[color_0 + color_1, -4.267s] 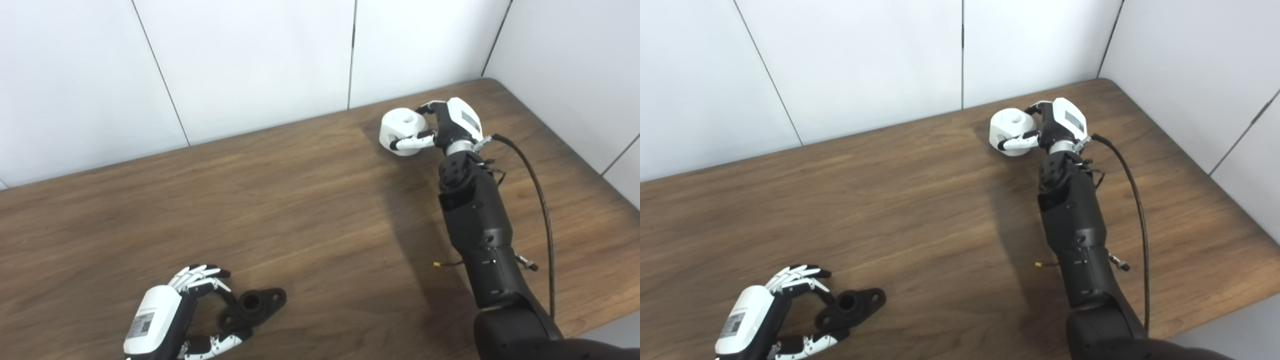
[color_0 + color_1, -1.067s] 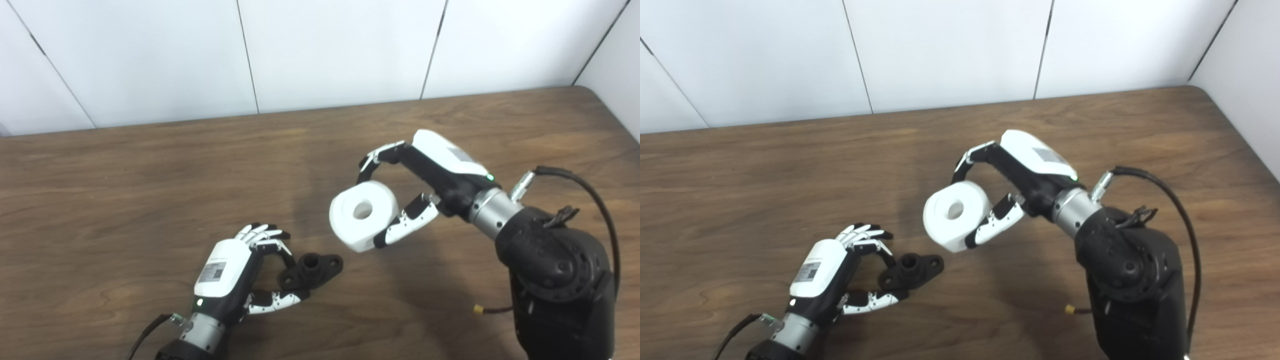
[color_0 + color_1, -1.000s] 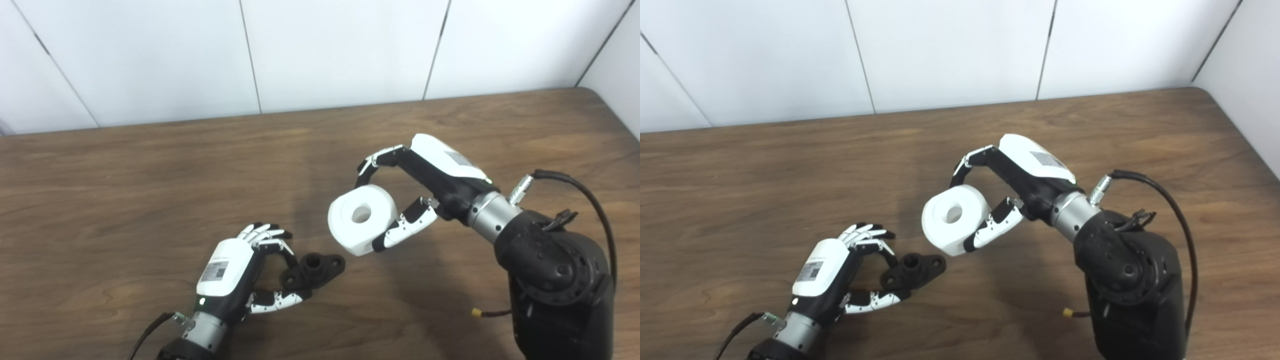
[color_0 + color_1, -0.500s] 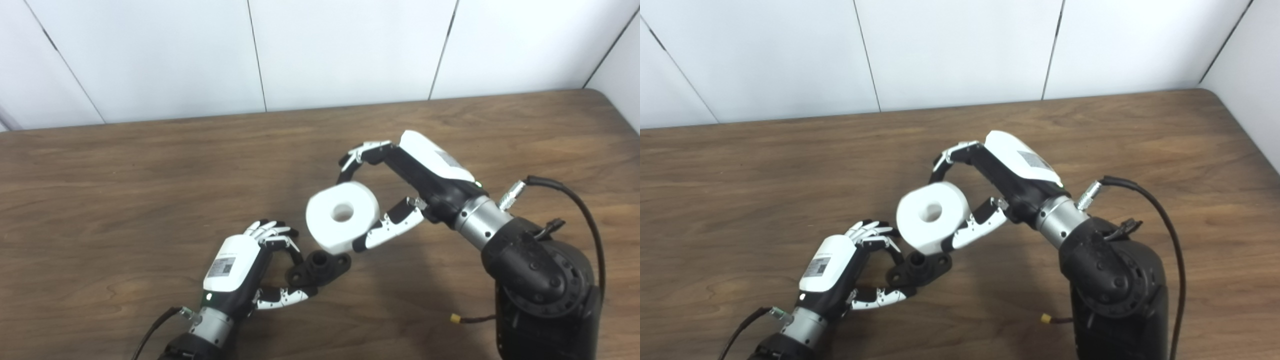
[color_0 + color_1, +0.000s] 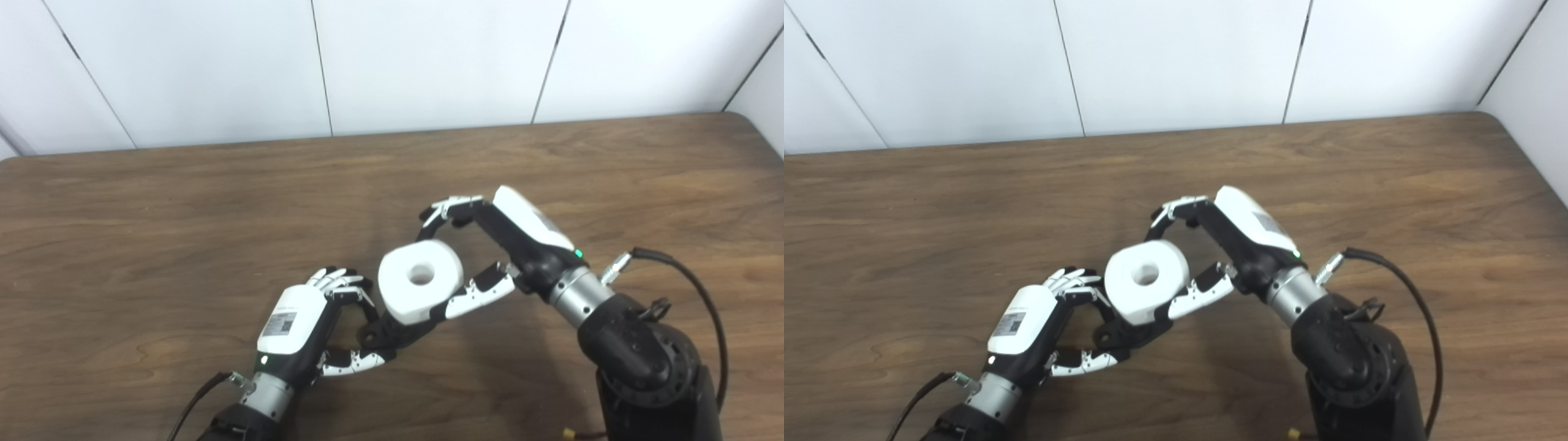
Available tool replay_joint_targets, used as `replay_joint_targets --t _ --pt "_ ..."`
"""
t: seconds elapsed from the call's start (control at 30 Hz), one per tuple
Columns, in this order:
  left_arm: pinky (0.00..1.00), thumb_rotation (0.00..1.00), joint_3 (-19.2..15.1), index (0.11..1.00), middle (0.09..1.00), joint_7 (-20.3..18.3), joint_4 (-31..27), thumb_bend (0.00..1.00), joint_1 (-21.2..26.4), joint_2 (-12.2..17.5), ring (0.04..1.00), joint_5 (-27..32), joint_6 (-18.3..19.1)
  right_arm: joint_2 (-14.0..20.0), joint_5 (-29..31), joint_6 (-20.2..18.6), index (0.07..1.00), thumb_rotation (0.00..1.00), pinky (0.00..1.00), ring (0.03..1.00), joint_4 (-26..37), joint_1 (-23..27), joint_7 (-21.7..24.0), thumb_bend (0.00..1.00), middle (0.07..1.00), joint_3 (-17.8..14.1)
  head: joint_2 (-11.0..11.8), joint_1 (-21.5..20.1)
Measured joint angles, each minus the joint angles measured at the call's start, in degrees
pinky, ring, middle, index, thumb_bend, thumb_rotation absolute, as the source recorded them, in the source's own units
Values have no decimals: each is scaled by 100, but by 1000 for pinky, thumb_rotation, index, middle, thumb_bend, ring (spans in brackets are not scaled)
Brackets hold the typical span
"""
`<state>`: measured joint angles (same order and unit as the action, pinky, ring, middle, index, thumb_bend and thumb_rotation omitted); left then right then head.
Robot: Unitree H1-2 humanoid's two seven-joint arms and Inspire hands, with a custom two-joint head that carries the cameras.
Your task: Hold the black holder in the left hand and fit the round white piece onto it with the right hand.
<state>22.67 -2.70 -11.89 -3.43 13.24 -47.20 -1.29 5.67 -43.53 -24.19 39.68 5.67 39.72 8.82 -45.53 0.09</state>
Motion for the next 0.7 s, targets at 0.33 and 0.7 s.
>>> replay_joint_targets --t 0.33,0.7 --pt "919 48 18 487 791 15 36 521 24 -30 864 -1 13 102 141 18 482 136 775 884 -133 -108 -420 525 795 266 26 0" --pt "918 48 42 486 792 31 60 521 44 -50 863 -5 19 114 199 -27 482 137 783 891 -165 -98 -529 525 798 399 35 18"
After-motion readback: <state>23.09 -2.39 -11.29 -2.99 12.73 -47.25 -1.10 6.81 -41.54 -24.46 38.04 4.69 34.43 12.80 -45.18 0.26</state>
